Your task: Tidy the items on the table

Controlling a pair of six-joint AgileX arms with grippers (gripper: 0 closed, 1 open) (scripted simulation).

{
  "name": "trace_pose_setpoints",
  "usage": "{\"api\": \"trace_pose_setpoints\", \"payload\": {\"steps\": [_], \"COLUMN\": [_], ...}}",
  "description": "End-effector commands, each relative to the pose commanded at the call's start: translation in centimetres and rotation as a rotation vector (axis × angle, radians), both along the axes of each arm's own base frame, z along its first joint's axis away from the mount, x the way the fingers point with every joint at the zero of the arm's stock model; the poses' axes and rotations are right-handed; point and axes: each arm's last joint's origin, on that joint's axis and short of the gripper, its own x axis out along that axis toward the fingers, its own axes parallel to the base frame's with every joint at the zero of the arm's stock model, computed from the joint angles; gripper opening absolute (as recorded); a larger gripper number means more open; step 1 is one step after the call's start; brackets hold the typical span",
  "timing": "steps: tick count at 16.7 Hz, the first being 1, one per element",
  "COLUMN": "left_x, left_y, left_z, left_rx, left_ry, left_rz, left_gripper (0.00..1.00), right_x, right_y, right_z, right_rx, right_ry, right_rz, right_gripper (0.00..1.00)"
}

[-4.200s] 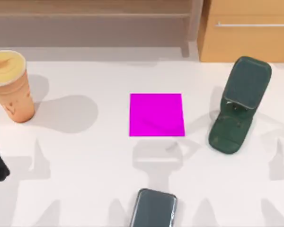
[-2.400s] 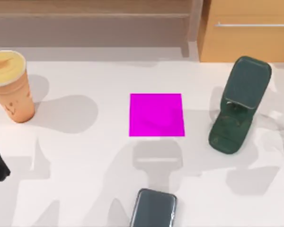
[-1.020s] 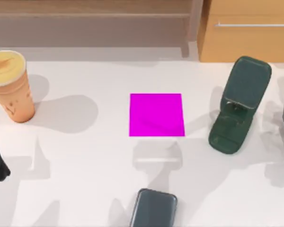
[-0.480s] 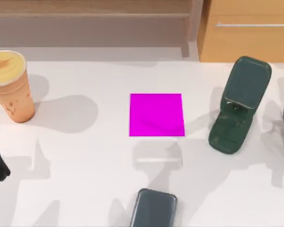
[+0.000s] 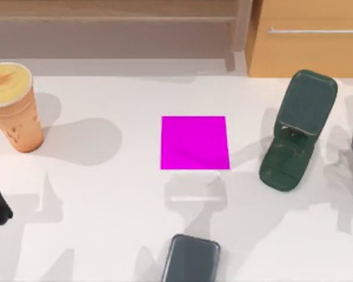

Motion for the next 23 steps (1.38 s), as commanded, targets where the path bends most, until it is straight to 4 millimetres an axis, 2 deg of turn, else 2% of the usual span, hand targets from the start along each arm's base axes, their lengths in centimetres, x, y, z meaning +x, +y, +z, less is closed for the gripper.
{"api": "trace_pose_setpoints", "payload": {"steps": [5,11,17,23], "left_x": [0.0,0.0,0.0,0.0], "left_y": [0.0,0.0,0.0,0.0], "left_z": [0.0,0.0,0.0,0.0], "left_rx": [0.0,0.0,0.0,0.0], "left_ry": [0.0,0.0,0.0,0.0], "left_rz": [0.0,0.0,0.0,0.0], "left_gripper": [1.0,1.0,1.0,1.0], "right_x": [0.2,0.5,0.0,0.1], "right_y": [0.0,0.0,0.0,0.2], "right_z": [1.1,5.5,10.1,10.4], "right_rx": [0.0,0.0,0.0,-0.007], "right_ry": [-0.005,-0.003,-0.002,-0.007], "right_rz": [0.002,0.001,-0.001,0.003], "right_gripper": [0.0,0.0,0.0,0.0]}}
